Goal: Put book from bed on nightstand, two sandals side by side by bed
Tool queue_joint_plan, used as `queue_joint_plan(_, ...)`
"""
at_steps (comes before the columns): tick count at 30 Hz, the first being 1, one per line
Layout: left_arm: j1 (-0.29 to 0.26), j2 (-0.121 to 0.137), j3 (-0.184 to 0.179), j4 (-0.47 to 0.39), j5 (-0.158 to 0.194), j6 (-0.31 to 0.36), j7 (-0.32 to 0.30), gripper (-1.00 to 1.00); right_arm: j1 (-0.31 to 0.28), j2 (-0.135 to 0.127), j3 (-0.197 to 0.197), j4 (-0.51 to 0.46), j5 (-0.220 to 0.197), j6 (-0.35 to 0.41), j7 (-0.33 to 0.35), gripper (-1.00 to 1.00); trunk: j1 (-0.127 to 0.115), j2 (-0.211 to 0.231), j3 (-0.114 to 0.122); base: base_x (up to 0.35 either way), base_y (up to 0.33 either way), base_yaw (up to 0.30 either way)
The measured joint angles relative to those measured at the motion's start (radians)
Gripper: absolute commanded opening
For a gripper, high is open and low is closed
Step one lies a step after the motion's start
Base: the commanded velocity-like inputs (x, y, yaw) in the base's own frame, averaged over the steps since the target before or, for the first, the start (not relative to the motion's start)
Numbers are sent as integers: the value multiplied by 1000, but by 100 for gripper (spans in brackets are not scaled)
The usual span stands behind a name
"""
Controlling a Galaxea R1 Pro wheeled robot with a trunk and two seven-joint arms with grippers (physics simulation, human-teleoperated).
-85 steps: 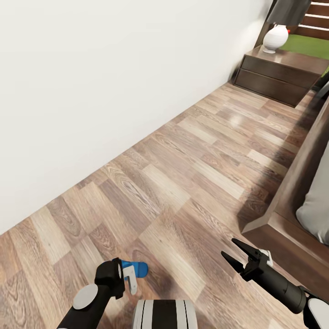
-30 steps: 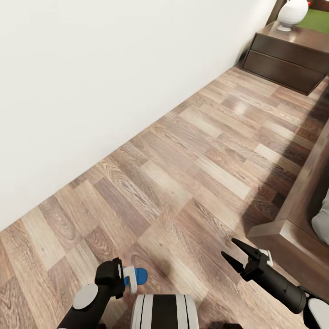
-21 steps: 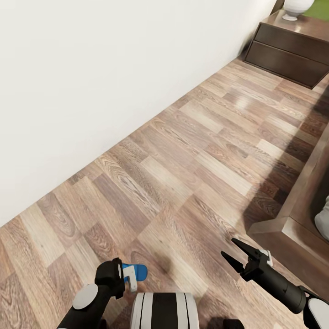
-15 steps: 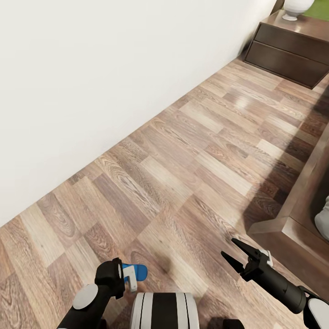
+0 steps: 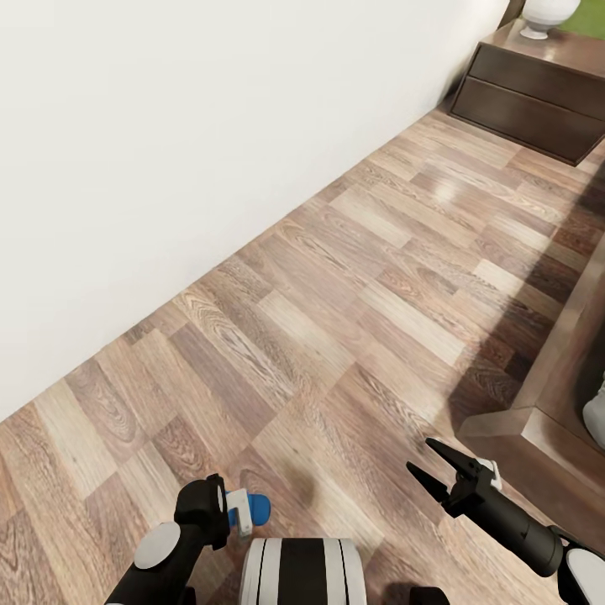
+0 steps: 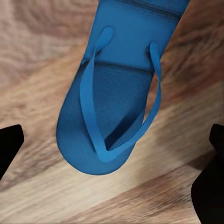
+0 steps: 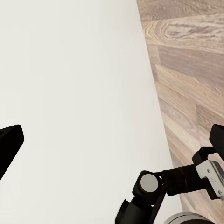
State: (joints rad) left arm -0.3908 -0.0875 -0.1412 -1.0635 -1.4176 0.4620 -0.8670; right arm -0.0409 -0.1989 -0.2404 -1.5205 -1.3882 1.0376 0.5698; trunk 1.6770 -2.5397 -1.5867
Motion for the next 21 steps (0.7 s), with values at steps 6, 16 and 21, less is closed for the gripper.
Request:
queue_joint_plan(6, 0, 0, 0, 0, 0, 0, 1, 100, 0, 0, 0, 0, 0, 0, 0, 100, 0, 0, 0, 48, 0, 0)
queue_joint_plan(16, 0, 0, 0, 0, 0, 0, 2, 100, 0, 0, 0, 0, 0, 0, 0, 100, 0, 0, 0, 93, -14, 0)
queue_joint_plan(21, 0, 0, 0, 0, 0, 0, 2, 100, 0, 0, 0, 0, 0, -1, 0, 100, 0, 0, 0, 3, -1, 0)
